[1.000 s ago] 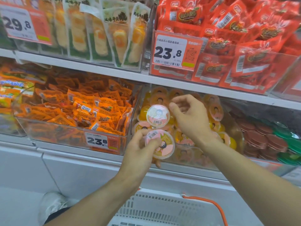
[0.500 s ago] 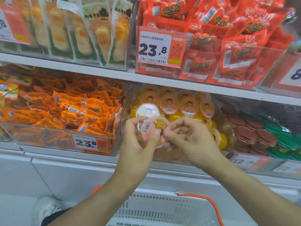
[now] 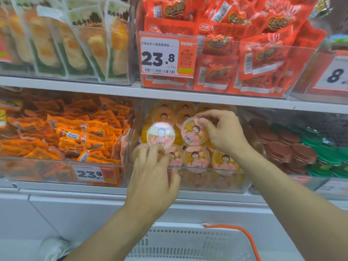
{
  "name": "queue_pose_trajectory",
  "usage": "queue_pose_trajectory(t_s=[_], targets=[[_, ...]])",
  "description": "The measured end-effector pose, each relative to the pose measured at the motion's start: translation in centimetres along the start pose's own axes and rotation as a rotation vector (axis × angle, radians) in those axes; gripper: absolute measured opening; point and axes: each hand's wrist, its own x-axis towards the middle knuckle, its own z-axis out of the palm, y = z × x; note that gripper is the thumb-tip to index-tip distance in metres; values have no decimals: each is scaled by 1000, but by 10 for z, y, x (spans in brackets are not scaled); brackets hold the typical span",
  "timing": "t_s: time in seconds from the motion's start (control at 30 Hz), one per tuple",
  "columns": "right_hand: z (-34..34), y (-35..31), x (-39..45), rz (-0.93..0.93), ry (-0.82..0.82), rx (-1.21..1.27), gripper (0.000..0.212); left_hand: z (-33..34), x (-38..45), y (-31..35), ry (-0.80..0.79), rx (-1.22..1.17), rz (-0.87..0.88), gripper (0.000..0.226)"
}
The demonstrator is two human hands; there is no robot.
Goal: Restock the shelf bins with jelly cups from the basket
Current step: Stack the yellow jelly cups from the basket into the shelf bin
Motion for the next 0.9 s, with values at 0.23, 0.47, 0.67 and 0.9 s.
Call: queue_pose_trajectory(t_s=[0.23, 0.47, 0.67, 0.9], targets=[[16, -7, 4, -59, -45, 8, 15, 2, -5, 5, -107, 161, -1, 53], [9, -2, 3, -60, -87, 56, 17, 3, -16, 2, -190, 208, 2, 60], [14, -2, 1, -67, -15, 125, 17, 4, -19, 6, -178, 214, 14, 59], [11, 3, 0, -65, -140, 141, 23, 4, -17, 6, -153, 185, -1, 56]])
